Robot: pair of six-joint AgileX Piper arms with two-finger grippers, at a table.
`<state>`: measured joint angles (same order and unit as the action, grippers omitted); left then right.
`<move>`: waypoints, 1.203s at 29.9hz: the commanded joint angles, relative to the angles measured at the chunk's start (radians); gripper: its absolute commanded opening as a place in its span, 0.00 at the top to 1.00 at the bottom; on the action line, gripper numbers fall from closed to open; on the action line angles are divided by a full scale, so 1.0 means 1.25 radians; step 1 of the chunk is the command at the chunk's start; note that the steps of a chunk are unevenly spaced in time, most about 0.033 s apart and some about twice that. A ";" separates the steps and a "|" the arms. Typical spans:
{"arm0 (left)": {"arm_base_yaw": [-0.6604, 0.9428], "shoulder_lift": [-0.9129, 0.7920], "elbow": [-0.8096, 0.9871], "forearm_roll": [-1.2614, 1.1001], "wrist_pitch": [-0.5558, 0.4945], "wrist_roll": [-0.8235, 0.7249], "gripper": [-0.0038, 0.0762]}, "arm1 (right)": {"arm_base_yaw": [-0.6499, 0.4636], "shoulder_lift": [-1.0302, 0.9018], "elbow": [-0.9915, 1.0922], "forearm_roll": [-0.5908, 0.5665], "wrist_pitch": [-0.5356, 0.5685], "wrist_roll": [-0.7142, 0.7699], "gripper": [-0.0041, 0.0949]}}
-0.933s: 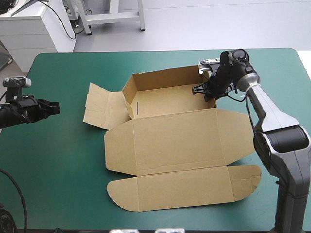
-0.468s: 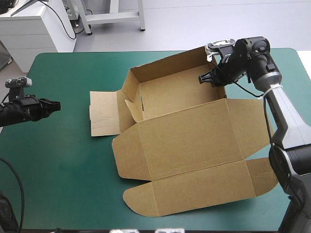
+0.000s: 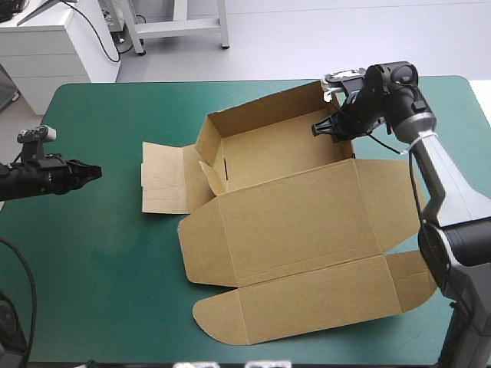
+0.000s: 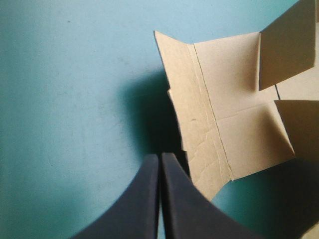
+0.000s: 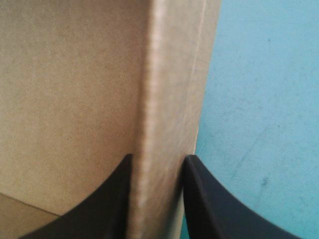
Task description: Fold the box
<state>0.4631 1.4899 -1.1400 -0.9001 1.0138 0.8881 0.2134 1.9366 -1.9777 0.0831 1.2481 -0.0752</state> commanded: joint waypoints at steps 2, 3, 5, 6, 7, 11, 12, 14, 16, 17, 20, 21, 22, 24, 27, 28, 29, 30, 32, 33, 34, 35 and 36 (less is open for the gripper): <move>-0.001 -0.025 -0.018 -0.051 0.005 -0.004 0.96 | -0.004 0.015 -0.024 0.006 -0.001 0.015 0.98; -0.001 -0.025 -0.018 -0.051 0.005 -0.004 0.96 | -0.004 0.024 -0.024 0.002 -0.001 0.023 0.98; -0.001 -0.025 -0.018 -0.054 0.005 -0.004 0.96 | -0.004 0.040 -0.024 -0.013 -0.001 0.060 0.98; -0.001 -0.025 -0.018 -0.059 0.007 -0.004 0.96 | -0.004 0.043 -0.024 -0.020 -0.001 0.060 0.98; -0.001 -0.025 -0.018 -0.066 0.007 -0.004 0.96 | -0.004 0.047 -0.024 -0.024 -0.001 0.060 0.98; -0.001 -0.025 -0.018 -0.081 0.008 -0.004 0.96 | -0.004 0.055 -0.024 -0.038 -0.001 0.051 0.94; -0.001 -0.025 -0.018 -0.081 0.008 -0.004 0.96 | -0.004 0.055 -0.024 -0.036 -0.001 0.045 0.91; -0.001 -0.025 -0.018 -0.081 0.008 -0.004 0.96 | -0.004 0.055 -0.024 -0.036 -0.001 0.033 0.79; -0.001 -0.025 -0.018 -0.081 0.008 -0.004 0.96 | -0.004 0.055 -0.024 -0.031 -0.001 0.033 0.62; -0.001 -0.025 -0.018 -0.081 0.009 -0.004 0.96 | -0.004 0.055 -0.024 -0.028 -0.001 0.035 0.52; -0.001 -0.025 -0.018 -0.081 0.010 -0.004 0.96 | -0.004 0.055 -0.024 -0.032 -0.001 0.060 0.23; -0.001 -0.025 -0.018 -0.081 0.010 -0.004 0.96 | -0.004 0.055 -0.026 -0.042 -0.001 0.065 0.16; -0.001 -0.025 -0.018 -0.081 0.010 -0.004 0.96 | -0.004 0.055 -0.029 -0.056 -0.001 0.077 0.11; -0.001 -0.025 -0.018 -0.081 0.010 -0.004 0.96 | -0.004 0.051 -0.044 -0.089 -0.001 0.098 0.07; -0.001 -0.025 -0.018 -0.081 0.010 -0.004 0.96 | -0.004 0.025 -0.074 -0.098 -0.001 0.105 0.07; -0.001 -0.025 -0.018 -0.081 0.010 -0.004 0.96 | -0.004 0.014 -0.079 -0.097 -0.001 0.105 0.07; -0.001 -0.025 -0.018 -0.081 0.017 -0.004 0.96 | -0.004 -0.002 -0.086 -0.095 -0.001 0.105 0.07; -0.001 -0.025 -0.018 -0.082 0.019 -0.004 0.96 | -0.004 -0.021 -0.087 -0.093 -0.001 0.105 0.07; -0.001 -0.025 -0.018 -0.084 0.019 -0.004 0.96 | -0.004 -0.053 -0.087 -0.090 -0.001 0.103 0.07; -0.001 -0.025 -0.018 -0.084 0.019 -0.004 0.96 | -0.004 -0.067 -0.085 -0.090 -0.001 0.103 0.07; -0.001 -0.025 -0.018 -0.084 0.021 -0.005 0.96 | -0.004 -0.076 -0.084 -0.090 -0.001 0.103 0.07; -0.001 -0.025 -0.018 -0.084 0.020 -0.013 0.96 | -0.004 -0.084 -0.080 -0.090 -0.001 0.102 0.07; -0.001 -0.025 -0.018 -0.084 0.022 -0.011 0.96 | -0.004 -0.087 -0.080 -0.090 -0.001 0.102 0.07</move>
<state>0.4631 1.4899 -1.1400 -0.9418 1.0323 0.8835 0.2134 1.9079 -2.0519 -0.0230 1.2432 0.0546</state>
